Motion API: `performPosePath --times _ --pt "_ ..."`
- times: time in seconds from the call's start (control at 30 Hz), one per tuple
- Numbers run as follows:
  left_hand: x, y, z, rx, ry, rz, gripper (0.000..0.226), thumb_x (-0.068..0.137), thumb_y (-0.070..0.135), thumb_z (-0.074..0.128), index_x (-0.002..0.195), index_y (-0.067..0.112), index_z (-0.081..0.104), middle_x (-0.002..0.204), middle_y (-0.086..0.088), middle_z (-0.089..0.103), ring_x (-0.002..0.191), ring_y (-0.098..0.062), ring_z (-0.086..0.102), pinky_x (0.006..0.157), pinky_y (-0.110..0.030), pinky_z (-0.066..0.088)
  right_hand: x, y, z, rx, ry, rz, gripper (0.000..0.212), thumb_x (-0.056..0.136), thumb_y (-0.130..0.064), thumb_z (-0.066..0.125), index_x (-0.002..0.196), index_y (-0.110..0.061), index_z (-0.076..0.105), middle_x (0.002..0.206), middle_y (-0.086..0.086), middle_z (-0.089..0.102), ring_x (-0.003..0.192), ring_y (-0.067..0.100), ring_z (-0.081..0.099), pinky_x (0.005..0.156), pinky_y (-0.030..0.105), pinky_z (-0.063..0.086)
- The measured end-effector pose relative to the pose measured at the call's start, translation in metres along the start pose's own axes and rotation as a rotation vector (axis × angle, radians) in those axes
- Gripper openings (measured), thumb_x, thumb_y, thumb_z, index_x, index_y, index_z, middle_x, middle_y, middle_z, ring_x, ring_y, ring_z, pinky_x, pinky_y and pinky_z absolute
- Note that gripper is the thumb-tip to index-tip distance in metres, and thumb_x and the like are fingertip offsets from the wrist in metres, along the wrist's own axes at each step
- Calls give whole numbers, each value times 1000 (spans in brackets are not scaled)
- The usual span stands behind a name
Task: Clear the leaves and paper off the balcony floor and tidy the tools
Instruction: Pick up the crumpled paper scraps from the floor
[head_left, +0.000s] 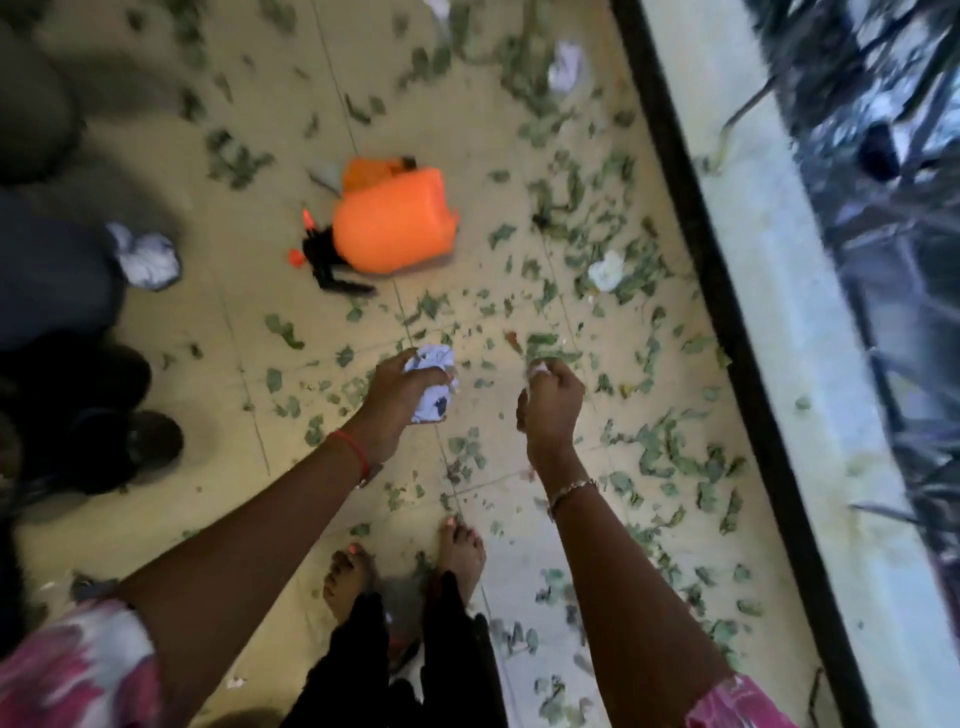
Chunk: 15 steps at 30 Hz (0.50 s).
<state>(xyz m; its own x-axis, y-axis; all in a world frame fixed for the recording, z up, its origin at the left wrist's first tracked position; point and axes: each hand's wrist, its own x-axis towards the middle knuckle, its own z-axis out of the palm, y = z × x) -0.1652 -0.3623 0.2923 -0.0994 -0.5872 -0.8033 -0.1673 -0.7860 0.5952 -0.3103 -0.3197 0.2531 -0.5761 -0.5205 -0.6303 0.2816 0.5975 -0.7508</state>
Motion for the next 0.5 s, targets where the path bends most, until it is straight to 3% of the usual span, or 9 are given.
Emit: performPosePath --times 0.1,0.2,0.4,0.5 --pt "-66 82 -9 -52 -13 29 21 90 3 59 111 4 62 90 -12 64 71 -21 61 55 -23 50 -58 -97 1 -9 -133 -41 41 86 0 46 46 -12 46 39 1 28 32 14 22 40 13 21" --pt "-156 165 -33 -49 -24 117 4 88 1 60 86 4 60 71 -10 60 63 -25 54 52 -22 49 -134 -200 5 -45 -249 -63 38 89 -19 56 55 -8 44 45 6 33 35 17 28 40 17 23" --pt "-311 253 -106 -177 173 342 24 86 3 61 110 6 63 86 -15 65 68 -23 61 64 -28 50 -257 -341 24 -89 -578 35 29 89 -35 57 74 -10 57 59 8 50 50 24 49 45 23 41" --pt "-378 263 -139 -331 326 389 11 85 3 61 96 6 63 61 -4 66 59 -19 61 61 -28 51 -312 -383 44 -87 -881 112 24 91 -35 51 75 -17 54 61 6 56 51 22 54 53 27 46"
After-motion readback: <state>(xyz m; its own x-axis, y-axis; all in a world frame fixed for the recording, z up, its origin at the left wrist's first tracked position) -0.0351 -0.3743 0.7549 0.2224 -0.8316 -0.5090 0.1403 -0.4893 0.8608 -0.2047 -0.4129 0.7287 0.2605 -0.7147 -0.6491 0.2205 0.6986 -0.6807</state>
